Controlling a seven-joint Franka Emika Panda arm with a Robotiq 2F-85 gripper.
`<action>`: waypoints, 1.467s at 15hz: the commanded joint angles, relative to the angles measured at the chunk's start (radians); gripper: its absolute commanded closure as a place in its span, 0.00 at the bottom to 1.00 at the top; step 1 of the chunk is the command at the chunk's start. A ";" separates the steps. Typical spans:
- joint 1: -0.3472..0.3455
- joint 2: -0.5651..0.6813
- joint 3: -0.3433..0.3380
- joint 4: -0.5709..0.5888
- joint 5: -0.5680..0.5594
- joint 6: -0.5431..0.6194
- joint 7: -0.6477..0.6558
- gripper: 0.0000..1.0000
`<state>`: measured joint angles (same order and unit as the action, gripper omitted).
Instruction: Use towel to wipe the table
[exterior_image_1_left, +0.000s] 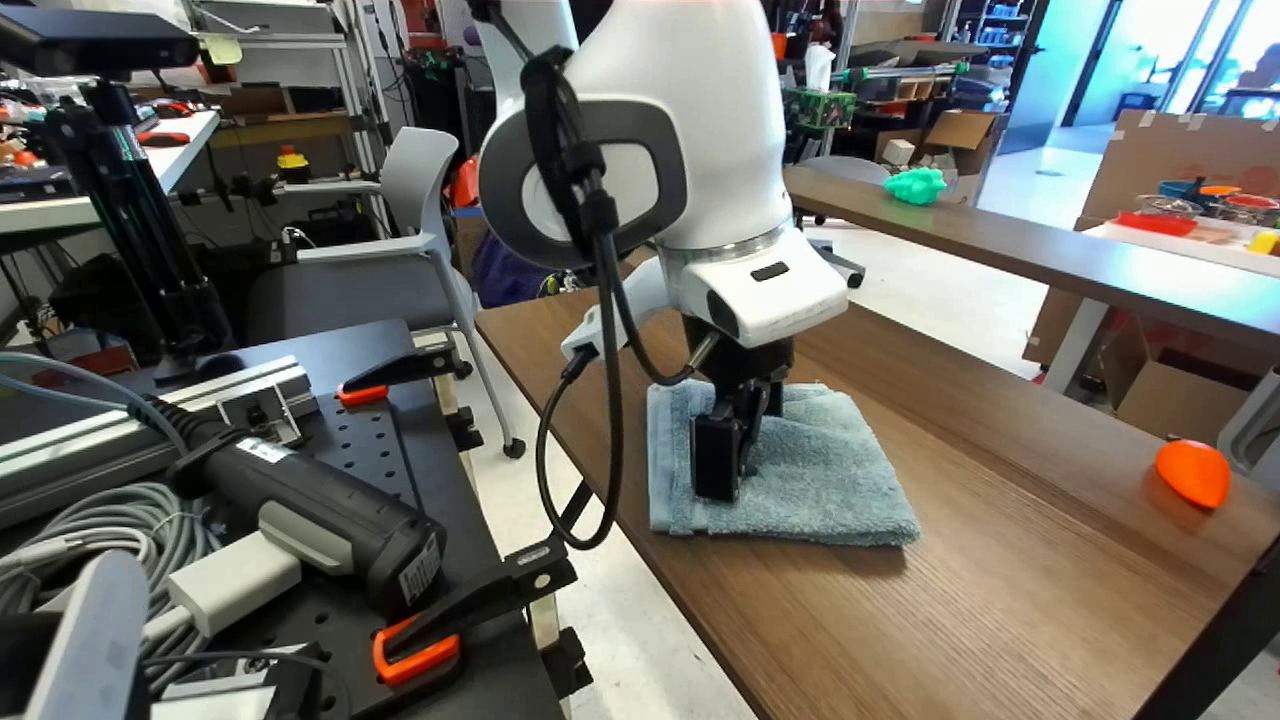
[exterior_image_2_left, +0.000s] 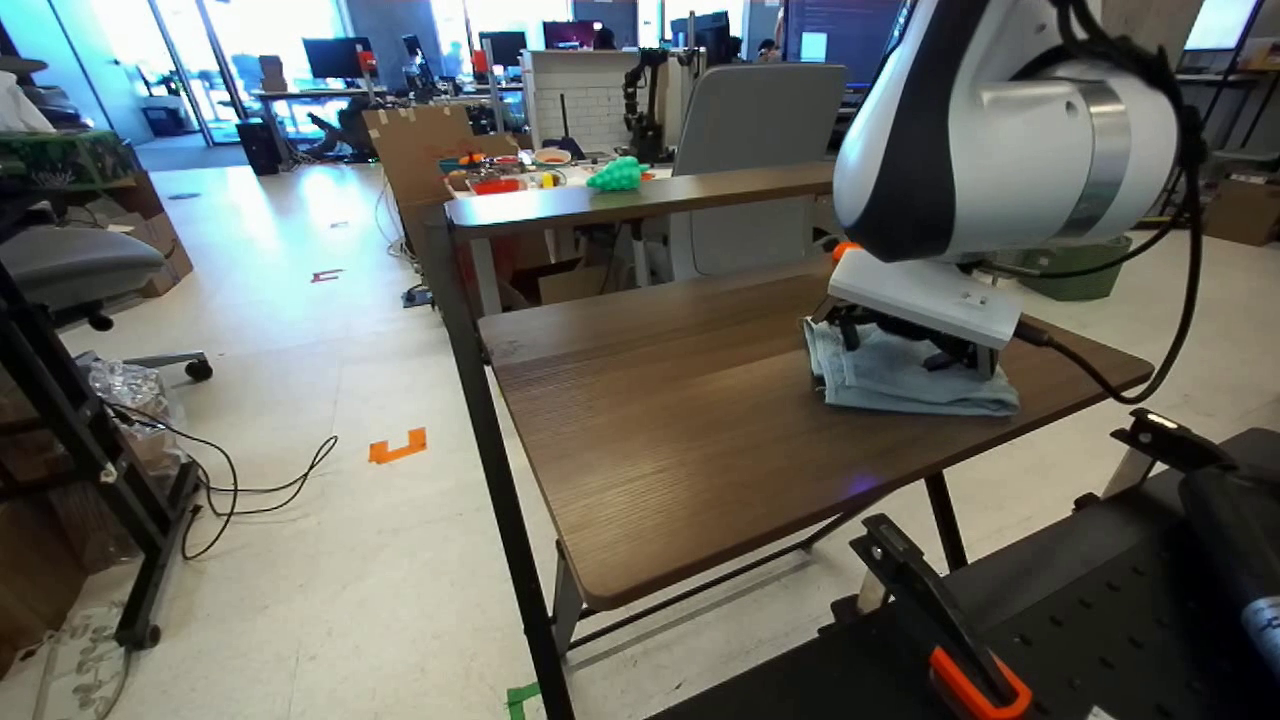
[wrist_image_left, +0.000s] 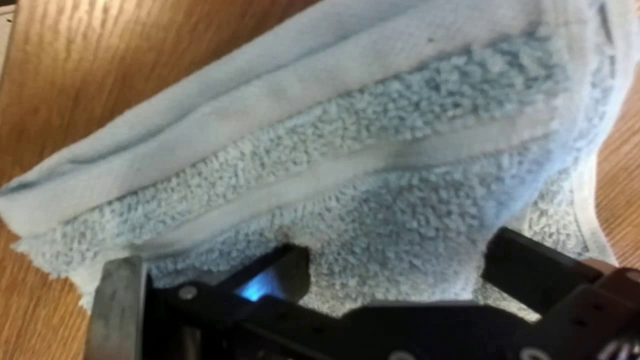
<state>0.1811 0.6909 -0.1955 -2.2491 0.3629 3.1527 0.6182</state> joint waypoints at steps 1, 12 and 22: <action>0.075 -0.049 -0.102 0.022 -0.013 -0.195 0.025 0.00; -0.165 0.156 0.075 0.417 0.065 -0.449 0.203 0.00; -0.171 0.223 0.160 0.533 0.058 -0.368 0.311 0.00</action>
<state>-0.0224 0.9268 -0.0963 -1.6390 0.4213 2.7268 0.9598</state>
